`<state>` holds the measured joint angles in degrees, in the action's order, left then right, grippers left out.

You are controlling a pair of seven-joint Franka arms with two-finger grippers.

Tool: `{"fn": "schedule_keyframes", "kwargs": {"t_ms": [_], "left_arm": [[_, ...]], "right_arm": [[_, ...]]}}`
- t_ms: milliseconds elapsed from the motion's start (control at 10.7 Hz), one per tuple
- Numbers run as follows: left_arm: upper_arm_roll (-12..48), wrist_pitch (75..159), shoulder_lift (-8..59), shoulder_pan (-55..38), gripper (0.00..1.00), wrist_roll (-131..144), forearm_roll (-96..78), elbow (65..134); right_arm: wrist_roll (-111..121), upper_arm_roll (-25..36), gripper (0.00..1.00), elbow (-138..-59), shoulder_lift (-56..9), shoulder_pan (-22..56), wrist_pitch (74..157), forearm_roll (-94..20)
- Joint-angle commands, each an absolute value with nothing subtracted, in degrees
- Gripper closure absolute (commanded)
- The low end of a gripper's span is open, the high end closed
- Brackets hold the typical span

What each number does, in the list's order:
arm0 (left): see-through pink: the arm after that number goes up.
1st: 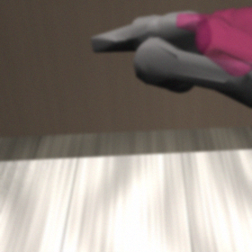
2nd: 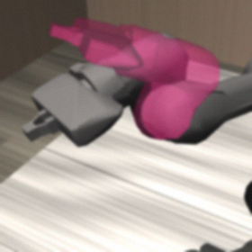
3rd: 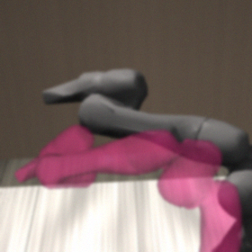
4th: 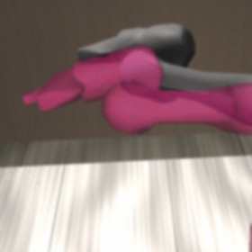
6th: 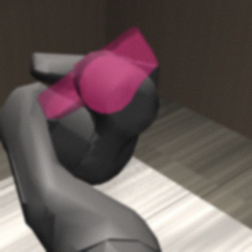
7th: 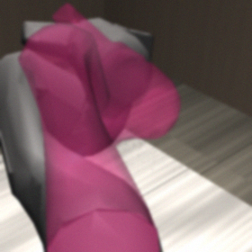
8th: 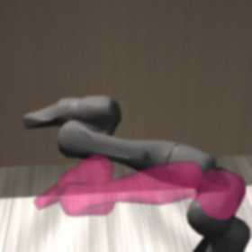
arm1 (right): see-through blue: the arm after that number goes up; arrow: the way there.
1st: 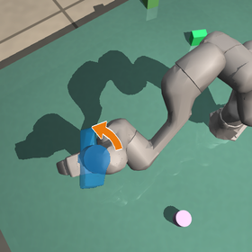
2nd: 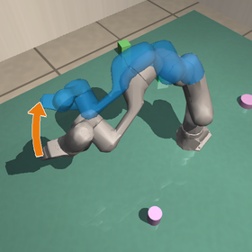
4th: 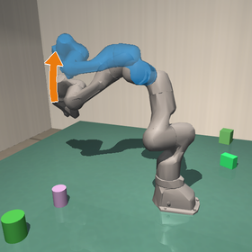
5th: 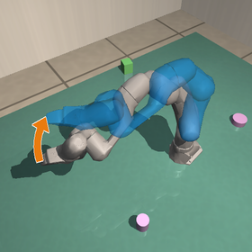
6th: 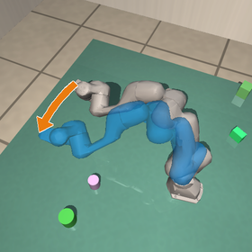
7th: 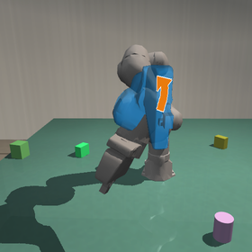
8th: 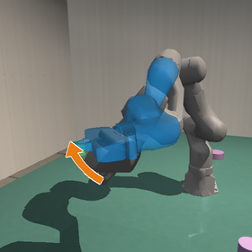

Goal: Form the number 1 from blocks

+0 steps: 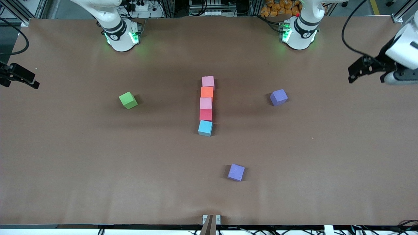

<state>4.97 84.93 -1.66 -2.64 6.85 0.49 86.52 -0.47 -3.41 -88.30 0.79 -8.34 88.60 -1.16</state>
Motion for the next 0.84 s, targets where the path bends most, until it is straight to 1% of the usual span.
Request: {"fn": "schedule_keyframes", "kwargs": {"t_ms": [0,93,186,745], "left_arm": [[4.8,80.2,-1.8,-2.6,0.00,5.5,-1.8,83.3],[4.5,79.0,-1.8,-2.6,0.00,5.4,-1.8,81.2],[4.6,78.6,-1.7,-2.6,0.00,5.4,-1.8,80.8],[4.3,78.7,-1.4,-2.0,0.00,3.9,-1.0,80.9]], "right_arm": [[0.2,-4.0,0.00,-88.9,1.6,-9.3,88.9,-2.1],[0.3,-4.0,0.00,-88.9,1.6,-9.3,88.9,-2.0],[0.4,-4.0,0.00,-89.1,1.6,-9.2,89.0,-1.9],[6.0,-4.0,0.00,-90.4,2.5,-9.2,89.6,-1.4]]}}
